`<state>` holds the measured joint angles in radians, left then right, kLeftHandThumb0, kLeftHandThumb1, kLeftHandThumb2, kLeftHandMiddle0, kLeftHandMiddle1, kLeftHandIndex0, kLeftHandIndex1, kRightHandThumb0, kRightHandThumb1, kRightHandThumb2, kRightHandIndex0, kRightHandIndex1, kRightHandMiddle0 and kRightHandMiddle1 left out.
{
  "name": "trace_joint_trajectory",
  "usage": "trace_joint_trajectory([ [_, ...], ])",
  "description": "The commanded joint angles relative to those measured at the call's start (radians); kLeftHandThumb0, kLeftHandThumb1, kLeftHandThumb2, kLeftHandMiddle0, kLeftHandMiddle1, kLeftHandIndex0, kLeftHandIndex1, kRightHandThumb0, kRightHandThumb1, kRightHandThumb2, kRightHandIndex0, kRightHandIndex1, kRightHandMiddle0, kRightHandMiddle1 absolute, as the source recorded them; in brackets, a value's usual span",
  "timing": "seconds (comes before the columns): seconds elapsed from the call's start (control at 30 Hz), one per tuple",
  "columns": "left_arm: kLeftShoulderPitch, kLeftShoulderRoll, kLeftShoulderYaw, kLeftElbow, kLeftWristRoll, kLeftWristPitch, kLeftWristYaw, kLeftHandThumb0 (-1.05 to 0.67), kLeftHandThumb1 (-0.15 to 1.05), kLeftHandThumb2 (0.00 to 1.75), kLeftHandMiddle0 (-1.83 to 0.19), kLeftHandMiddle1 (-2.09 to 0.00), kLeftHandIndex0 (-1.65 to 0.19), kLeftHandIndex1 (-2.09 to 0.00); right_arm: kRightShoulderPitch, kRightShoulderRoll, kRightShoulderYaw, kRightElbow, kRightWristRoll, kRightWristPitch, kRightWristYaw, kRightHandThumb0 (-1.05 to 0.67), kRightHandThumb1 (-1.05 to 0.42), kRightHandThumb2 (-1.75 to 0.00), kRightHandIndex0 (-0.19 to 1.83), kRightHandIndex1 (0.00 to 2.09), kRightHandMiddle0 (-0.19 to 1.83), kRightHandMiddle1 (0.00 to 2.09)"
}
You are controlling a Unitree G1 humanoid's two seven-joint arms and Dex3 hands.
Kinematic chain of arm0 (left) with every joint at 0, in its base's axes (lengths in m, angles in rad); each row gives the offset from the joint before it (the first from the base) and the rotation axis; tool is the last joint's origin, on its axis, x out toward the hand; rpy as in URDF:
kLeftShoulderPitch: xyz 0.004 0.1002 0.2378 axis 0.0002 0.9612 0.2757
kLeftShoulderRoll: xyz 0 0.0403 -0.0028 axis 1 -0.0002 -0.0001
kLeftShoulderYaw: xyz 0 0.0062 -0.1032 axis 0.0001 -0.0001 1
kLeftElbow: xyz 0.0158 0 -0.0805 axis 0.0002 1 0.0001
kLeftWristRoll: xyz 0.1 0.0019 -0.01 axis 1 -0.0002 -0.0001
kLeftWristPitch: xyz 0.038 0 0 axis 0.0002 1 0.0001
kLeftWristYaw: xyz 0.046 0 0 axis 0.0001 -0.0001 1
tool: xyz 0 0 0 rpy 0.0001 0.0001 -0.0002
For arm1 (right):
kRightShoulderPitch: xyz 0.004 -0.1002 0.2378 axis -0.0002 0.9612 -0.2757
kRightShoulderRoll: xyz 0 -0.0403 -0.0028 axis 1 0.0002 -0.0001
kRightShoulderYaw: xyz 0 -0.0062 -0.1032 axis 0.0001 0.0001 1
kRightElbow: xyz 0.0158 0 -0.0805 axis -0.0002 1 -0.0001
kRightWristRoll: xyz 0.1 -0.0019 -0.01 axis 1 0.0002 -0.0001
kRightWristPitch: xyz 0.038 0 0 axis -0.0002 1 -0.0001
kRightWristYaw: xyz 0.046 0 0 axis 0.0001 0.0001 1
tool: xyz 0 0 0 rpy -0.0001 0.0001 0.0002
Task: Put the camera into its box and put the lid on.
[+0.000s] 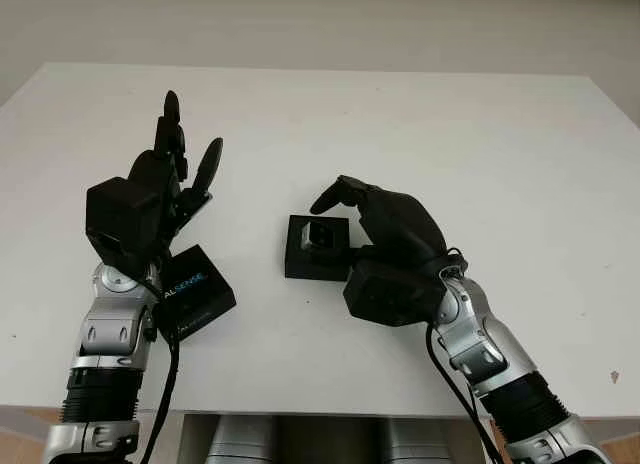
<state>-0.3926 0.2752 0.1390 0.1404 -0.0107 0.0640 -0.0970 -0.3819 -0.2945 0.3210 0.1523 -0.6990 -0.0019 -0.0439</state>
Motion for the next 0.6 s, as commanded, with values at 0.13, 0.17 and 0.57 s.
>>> trace_joint_trajectory([
  [0.13,0.01,0.0,-0.001,-0.025,0.006,-0.002,0.006,-0.74,1.05,0.47,0.19,0.0,0.19,0.0,-0.017,-0.014,0.023,0.027,-0.039,-0.018,-0.019,-0.63,-0.91,-0.05,0.35,0.07,0.32,1.17],
  [0.17,0.01,0.001,-0.001,-0.024,0.006,-0.003,0.006,-0.74,1.05,0.47,0.19,0.0,0.19,0.0,-0.017,-0.016,0.026,0.03,-0.044,-0.019,-0.022,-0.64,-0.9,-0.05,0.35,0.08,0.32,1.18],
  [0.57,0.012,0.0,-0.004,-0.026,0.012,-0.014,0.008,-0.75,1.05,0.46,0.19,0.0,0.19,0.0,-0.03,-0.079,0.086,0.075,-0.199,-0.061,-0.132,-0.52,-0.91,-0.06,0.44,0.11,0.4,1.32],
])
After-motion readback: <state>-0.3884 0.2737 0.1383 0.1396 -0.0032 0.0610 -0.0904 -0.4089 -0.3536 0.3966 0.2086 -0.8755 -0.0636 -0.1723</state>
